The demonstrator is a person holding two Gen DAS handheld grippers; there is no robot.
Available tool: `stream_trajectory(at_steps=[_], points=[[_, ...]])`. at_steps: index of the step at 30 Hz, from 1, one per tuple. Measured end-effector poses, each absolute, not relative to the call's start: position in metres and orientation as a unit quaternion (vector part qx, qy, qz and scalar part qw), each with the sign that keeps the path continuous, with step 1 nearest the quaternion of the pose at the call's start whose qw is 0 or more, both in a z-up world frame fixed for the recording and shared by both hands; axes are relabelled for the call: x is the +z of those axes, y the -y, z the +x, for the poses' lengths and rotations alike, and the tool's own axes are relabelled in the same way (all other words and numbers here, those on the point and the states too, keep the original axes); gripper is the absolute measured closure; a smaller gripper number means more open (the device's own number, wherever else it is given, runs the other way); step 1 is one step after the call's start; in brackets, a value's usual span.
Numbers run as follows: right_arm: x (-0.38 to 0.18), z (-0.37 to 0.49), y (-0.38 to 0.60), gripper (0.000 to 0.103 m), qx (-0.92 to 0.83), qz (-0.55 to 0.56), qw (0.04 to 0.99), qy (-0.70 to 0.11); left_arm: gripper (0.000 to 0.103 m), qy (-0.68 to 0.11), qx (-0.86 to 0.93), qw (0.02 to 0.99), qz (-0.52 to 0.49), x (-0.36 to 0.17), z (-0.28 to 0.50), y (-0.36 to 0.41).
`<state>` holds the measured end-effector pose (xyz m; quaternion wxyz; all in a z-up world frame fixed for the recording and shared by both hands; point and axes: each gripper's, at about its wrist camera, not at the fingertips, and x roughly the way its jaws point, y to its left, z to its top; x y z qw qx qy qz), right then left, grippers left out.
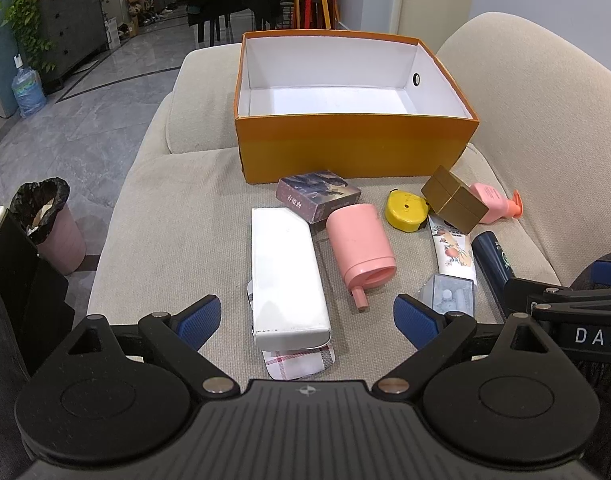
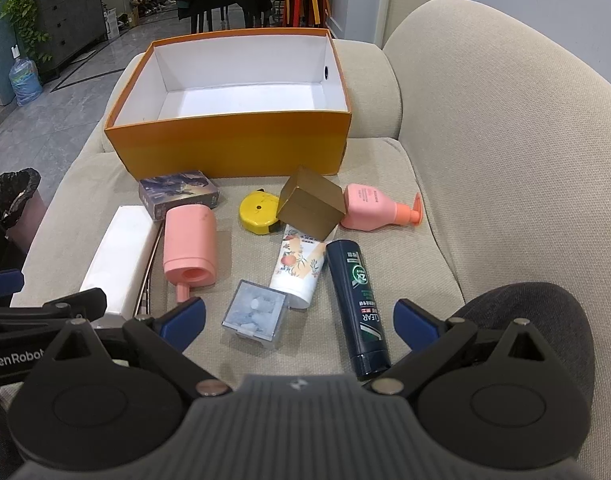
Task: Organize rigid objects
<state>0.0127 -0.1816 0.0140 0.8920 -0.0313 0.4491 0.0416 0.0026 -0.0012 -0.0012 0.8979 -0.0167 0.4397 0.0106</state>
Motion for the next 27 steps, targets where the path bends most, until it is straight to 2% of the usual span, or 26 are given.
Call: stream_trajectory(at_steps=[27], points=[[0.0109, 0.0125, 0.1793, 0.004, 0.039, -0.037, 0.892, -0.45, 0.0, -0.441, 0.008, 0.897, -0.018, -0.0024, 0.0023, 0.0023]])
